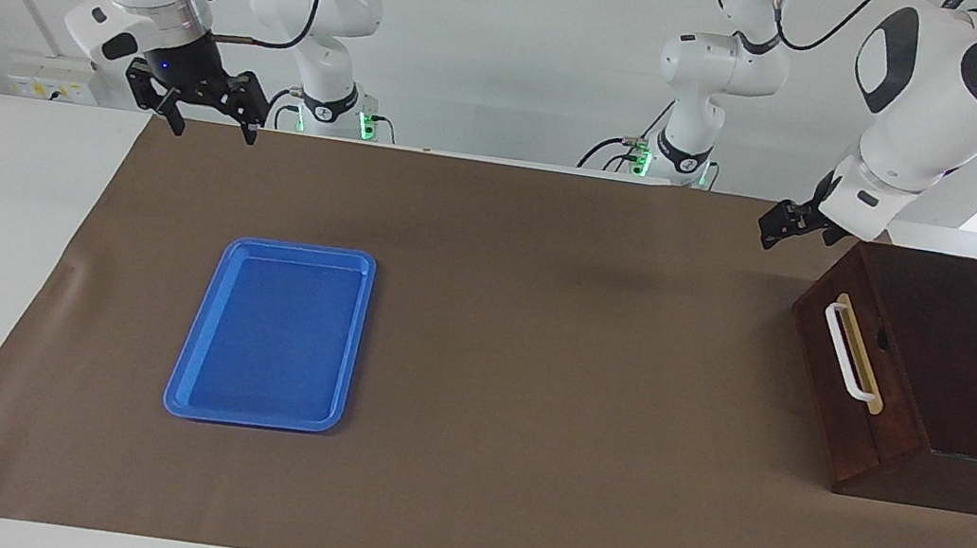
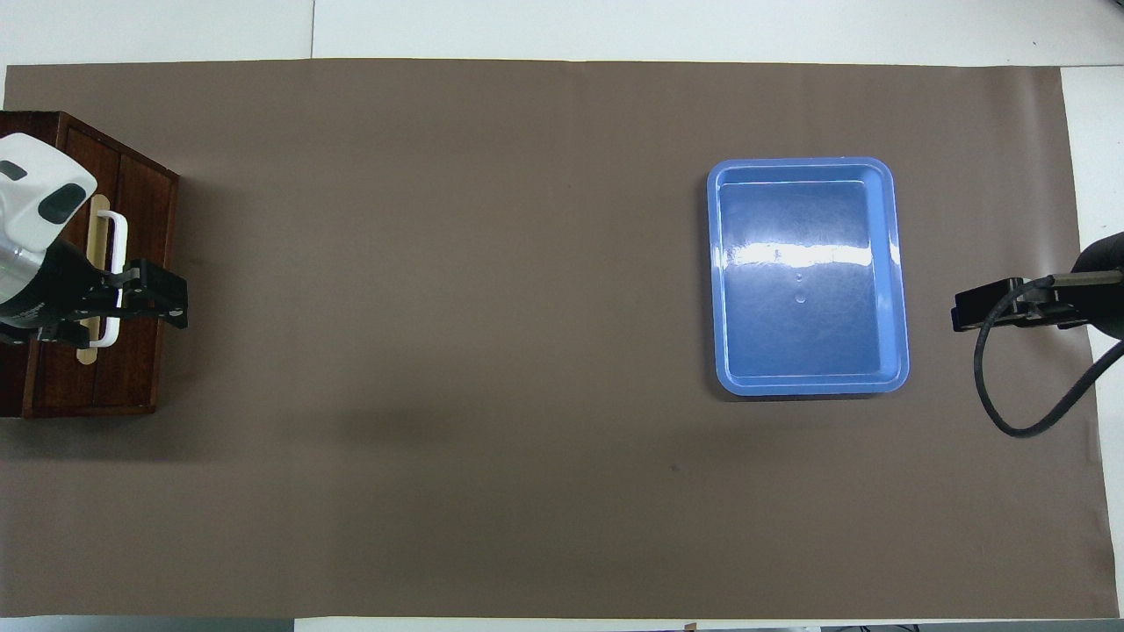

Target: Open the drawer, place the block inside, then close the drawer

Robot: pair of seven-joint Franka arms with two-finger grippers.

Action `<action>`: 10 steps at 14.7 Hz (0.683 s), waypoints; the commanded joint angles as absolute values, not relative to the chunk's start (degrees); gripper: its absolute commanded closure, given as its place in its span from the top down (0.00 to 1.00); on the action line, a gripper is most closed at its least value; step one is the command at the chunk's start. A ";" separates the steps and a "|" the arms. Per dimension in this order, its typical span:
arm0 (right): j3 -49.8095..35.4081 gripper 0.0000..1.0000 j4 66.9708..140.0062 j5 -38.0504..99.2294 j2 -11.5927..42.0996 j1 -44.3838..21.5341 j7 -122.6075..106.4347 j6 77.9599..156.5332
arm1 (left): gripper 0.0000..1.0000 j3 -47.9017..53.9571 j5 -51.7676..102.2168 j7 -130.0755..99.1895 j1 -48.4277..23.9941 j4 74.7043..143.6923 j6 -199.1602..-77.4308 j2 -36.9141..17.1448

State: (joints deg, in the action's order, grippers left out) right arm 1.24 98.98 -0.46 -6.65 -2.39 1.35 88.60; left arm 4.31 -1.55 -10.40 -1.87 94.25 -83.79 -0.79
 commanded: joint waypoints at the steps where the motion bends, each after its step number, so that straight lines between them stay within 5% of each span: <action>1: 0.53 1.00 100.11 -1.32 -7.82 -1.41 -0.09 88.33 | 1.00 5.97 -0.79 -7.47 0.96 92.19 -80.95 -1.15; 10: 0.53 1.00 100.11 -1.32 -7.82 -1.41 -0.09 88.24 | 1.00 8.88 -0.79 -4.31 2.37 92.46 -81.73 -0.44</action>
